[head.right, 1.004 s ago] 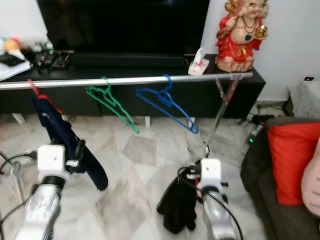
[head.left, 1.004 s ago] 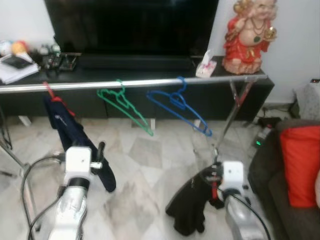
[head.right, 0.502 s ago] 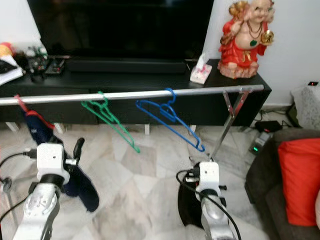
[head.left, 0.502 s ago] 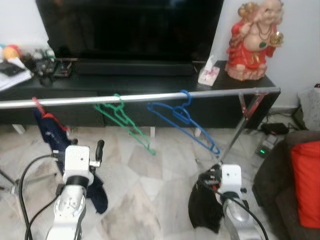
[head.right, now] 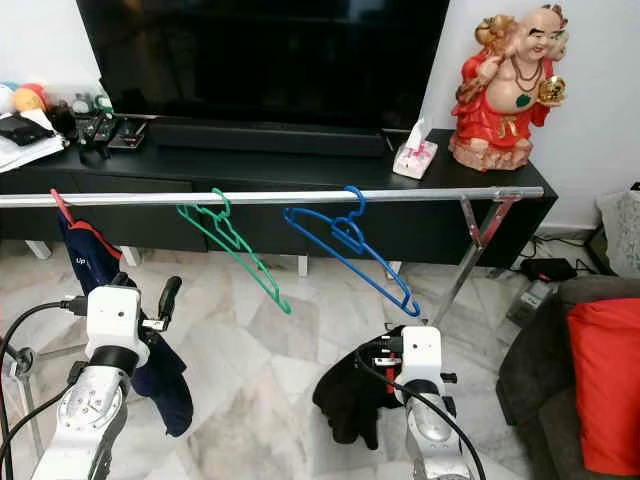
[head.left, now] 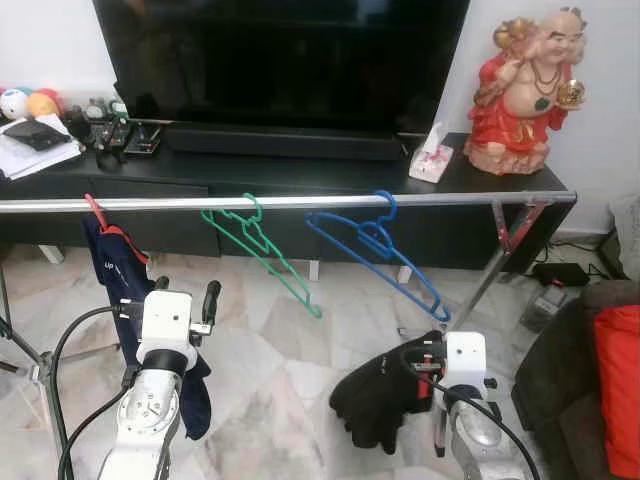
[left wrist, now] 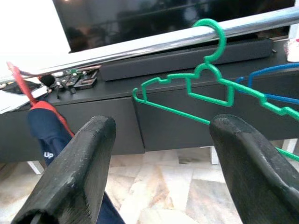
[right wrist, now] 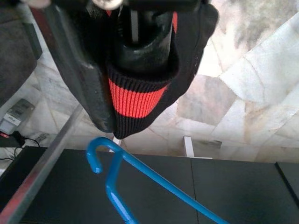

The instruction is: Hang hanger

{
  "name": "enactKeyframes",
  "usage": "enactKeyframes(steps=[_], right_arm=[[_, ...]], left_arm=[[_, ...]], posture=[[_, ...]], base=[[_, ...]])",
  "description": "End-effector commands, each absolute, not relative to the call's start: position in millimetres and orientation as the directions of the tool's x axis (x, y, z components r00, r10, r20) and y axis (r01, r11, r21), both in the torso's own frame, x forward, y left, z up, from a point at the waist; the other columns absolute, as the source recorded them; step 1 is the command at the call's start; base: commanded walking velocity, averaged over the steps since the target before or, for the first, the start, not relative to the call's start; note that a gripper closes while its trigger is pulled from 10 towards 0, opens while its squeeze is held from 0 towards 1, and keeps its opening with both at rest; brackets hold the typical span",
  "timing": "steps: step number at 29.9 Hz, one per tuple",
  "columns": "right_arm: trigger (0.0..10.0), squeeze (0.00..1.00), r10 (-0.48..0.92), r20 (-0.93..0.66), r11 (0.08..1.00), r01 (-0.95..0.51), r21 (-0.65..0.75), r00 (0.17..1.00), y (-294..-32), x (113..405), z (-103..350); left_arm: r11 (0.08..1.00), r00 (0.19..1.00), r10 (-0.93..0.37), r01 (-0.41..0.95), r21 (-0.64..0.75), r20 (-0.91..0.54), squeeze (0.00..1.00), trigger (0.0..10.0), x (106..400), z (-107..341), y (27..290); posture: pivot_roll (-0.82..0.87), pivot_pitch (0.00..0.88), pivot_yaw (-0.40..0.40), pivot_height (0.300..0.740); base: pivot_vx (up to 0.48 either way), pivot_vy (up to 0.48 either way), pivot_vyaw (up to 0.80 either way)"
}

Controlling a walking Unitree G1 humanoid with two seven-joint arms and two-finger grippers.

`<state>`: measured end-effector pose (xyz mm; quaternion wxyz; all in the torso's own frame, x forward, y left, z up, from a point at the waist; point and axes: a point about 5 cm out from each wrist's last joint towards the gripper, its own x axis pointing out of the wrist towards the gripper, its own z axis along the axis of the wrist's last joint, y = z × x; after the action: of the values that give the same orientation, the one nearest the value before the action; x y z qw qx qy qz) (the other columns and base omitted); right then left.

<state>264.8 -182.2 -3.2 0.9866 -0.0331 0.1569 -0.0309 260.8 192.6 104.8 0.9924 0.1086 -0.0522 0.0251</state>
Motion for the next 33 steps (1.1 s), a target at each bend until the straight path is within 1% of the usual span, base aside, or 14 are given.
enactKeyframes(steps=[1,8,11,14,15,18,26,33], right_arm=[[10.0,0.0,-0.078,-0.291,0.995,0.058,-0.077,0.953,-186,267,-1],[10.0,0.0,-0.056,-0.305,0.997,0.036,-0.072,0.951,-184,266,-3],[10.0,0.0,-0.028,-0.339,0.998,0.005,-0.07,0.94,-181,264,-8],[10.0,0.0,0.036,-0.398,0.997,-0.061,-0.052,0.917,-175,259,-16],[10.0,0.0,0.067,-0.438,0.991,-0.111,-0.076,0.896,-172,255,-22],[10.0,0.0,0.083,-0.456,0.984,-0.146,-0.104,0.886,-171,252,-26],[10.0,0.0,0.08,-0.477,0.986,-0.139,-0.091,0.875,-173,249,-29],[10.0,0.0,0.114,-0.506,0.976,-0.191,-0.102,0.855,-170,248,-32]], left_arm=[[0.971,0.995,0.024,-0.046,0.233,0.099,0.0,10.0,261,104,190],[0.972,0.994,0.026,-0.049,0.228,0.103,0.0,10.0,261,104,190],[0.974,0.994,0.033,-0.055,0.219,0.104,0.0,10.0,261,105,190],[0.975,0.994,0.034,-0.055,0.215,0.102,0.0,10.0,261,104,190],[0.975,0.994,0.033,-0.054,0.214,0.101,0.0,10.0,262,104,189],[0.976,0.995,0.031,-0.052,0.213,0.1,0.0,10.0,262,104,189],[0.979,0.995,0.021,-0.04,0.198,0.099,0.0,10.0,263,105,187],[0.98,0.995,0.012,-0.031,0.197,0.1,0.0,10.0,265,106,185]], posture=[[0.03,0.0,-0.042,0.74],[0.03,0.0,-0.042,0.74],[0.03,0.0,-0.042,0.74],[0.02,0.0,-0.042,0.74],[0.02,0.0,-0.042,0.74],[0.02,0.0,-0.043,0.74],[0.02,0.0,-0.043,0.74],[0.02,0.0,-0.043,0.74]], base=[[0.0,-0.285,0.0],[0.0,-0.279,0.0],[0.0,0.0,0.0],[0.0,0.0,0.0],[0.0,0.0,0.0],[0.0,0.0,0.0],[0.0,0.0,0.0],[0.0,0.0,0.0]])
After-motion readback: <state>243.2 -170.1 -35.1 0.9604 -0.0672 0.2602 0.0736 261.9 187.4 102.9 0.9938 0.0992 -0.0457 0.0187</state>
